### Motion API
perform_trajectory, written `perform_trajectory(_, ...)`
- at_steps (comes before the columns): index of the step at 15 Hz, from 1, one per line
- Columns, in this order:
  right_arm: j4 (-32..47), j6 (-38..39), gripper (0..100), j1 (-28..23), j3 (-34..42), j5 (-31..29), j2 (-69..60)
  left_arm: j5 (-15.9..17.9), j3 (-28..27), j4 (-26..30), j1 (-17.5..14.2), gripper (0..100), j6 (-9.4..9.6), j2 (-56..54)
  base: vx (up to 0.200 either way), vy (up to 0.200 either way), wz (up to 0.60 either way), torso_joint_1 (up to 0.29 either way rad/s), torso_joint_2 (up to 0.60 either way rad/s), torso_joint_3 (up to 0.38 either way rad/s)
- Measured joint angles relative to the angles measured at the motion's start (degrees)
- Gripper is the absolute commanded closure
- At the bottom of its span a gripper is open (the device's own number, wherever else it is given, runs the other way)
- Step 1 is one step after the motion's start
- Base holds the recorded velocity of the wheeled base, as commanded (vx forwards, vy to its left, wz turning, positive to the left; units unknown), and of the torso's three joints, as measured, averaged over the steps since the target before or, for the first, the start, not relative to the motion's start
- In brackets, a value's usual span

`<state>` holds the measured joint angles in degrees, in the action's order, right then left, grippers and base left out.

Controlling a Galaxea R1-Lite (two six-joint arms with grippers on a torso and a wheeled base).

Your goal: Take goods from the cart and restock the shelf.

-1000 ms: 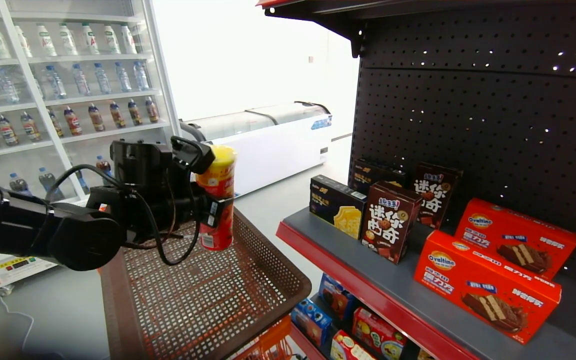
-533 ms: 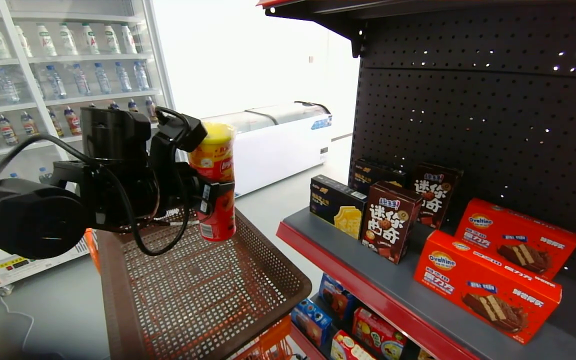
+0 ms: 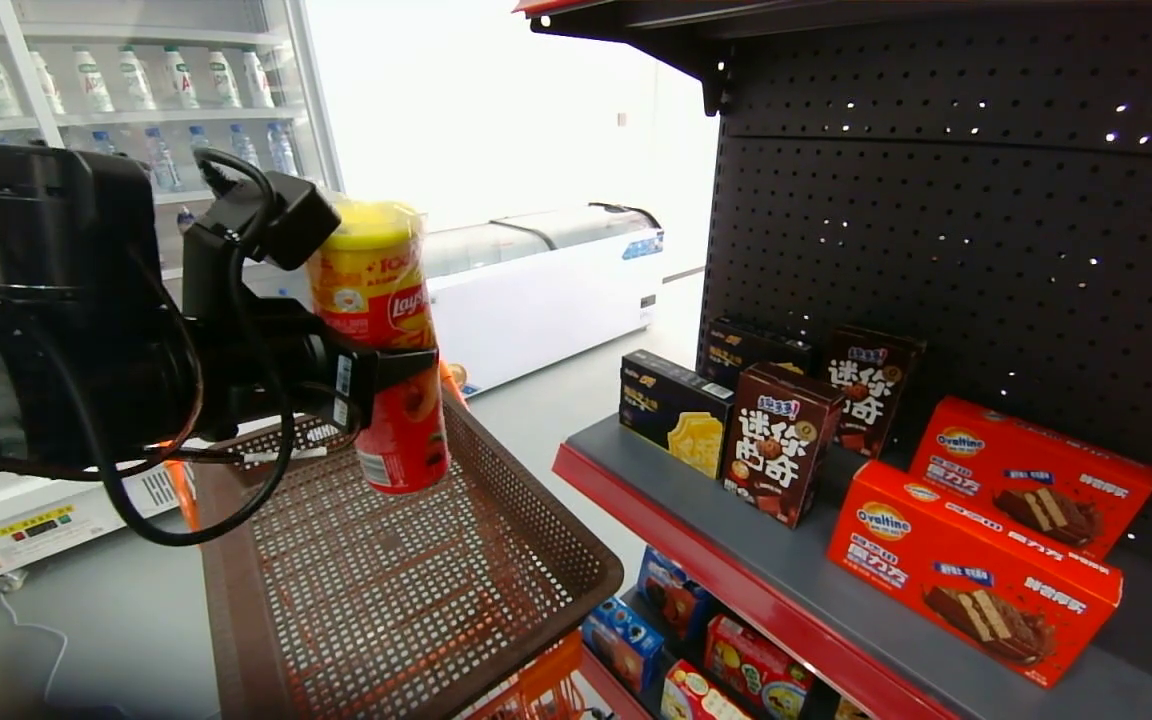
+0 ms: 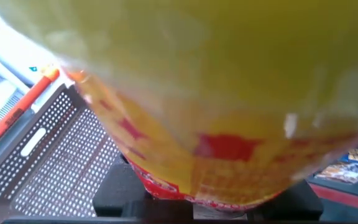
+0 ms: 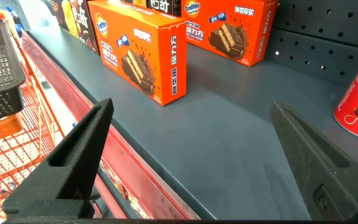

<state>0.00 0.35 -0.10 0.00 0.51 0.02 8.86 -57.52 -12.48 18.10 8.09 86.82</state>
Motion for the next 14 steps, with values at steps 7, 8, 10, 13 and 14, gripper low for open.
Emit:
perform_trajectory(7,0.0,0.0,0,0.0,0.0,0.1,0.0,0.8,1.6,4.0,2.8,100,-0.11,-5.0,0.0,0.0,0.0,0.0,0.0,0.0)
perform_trajectory(8,0.0,0.0,0,0.0,0.0,0.1,0.0,0.9,1.9,6.6,4.1,100,-0.18,-5.4,0.0,0.0,0.0,0.0,0.0,0.0)
perform_trajectory(10,0.0,0.0,0,0.0,0.0,0.1,0.0,1.1,2.4,7.6,6.0,100,-0.27,-5.9,0.0,0.0,0.0,0.0,0.0,0.0)
perform_trajectory(13,0.0,0.0,0,0.0,0.0,0.1,0.0,2.7,2.8,7.9,7.5,100,-1.89,-6.1,0.0,0.0,0.0,0.0,0.0,0.0)
perform_trajectory(14,0.0,0.0,0,0.0,0.0,0.1,0.0,3.0,2.9,7.8,7.6,100,-2.66,-6.0,0.0,0.0,0.0,0.0,0.0,0.0)
